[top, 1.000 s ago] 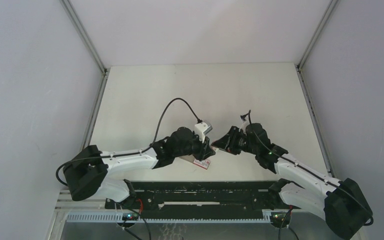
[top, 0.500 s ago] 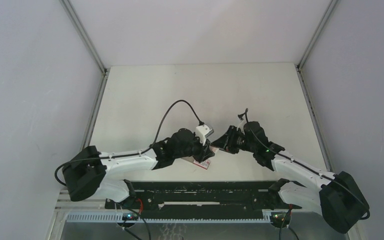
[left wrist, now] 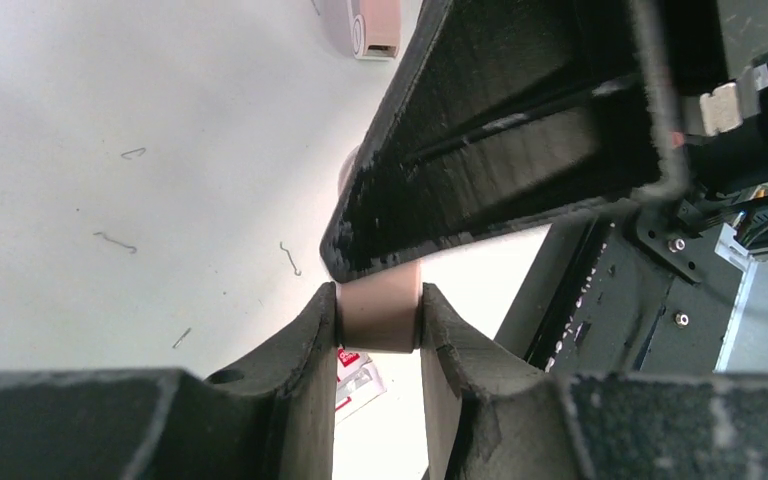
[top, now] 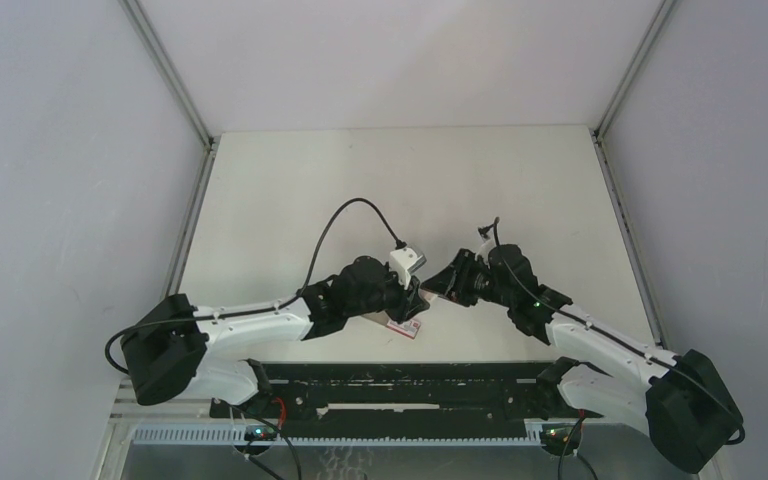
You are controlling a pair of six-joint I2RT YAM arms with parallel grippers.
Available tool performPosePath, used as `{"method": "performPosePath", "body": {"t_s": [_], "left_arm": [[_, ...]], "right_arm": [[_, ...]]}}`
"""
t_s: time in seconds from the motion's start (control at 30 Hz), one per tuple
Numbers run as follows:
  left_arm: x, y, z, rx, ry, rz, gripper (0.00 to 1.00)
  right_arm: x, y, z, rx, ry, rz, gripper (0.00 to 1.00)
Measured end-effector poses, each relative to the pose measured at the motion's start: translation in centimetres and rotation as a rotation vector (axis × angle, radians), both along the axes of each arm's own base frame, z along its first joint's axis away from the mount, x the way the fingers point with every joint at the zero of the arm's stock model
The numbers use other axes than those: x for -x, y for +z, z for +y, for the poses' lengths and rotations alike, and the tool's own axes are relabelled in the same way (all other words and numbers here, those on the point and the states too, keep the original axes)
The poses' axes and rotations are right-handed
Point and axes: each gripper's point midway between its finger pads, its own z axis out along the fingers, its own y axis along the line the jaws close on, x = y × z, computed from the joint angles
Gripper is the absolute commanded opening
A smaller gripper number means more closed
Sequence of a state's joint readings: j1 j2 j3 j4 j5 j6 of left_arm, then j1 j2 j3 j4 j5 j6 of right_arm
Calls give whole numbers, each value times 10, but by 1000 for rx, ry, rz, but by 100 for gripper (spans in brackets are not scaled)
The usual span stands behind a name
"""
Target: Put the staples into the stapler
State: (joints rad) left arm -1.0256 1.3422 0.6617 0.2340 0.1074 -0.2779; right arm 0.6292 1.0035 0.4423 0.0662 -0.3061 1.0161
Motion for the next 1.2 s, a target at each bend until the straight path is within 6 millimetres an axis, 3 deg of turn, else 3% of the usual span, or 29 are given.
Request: {"method": "performPosePath", "body": {"t_s": [0.07,0.13,0.47,0.7,0.9,1.2], "left_arm": [[0,1,0,3,-1,-2,0],[-1,3,-2,12,0,-8,0],[-2,7,-4,27,-3,-18,0],[-6,4,-1,11,23,-24,0],[-17,-17,2,-87,83,-1,0],[-55,-27,-29,-204,161,13,0]], "right_arm": [[1,2,1,-13,0,10,82],[6,8,7,-39,27,8,94],[7,24,0,-50,14,-46,97],[-1,23,-22,2,-44,-85,97],[-14,20,-57,83,-142,-130,97],[-29,-4,-122,285,-310,-133,97]]}}
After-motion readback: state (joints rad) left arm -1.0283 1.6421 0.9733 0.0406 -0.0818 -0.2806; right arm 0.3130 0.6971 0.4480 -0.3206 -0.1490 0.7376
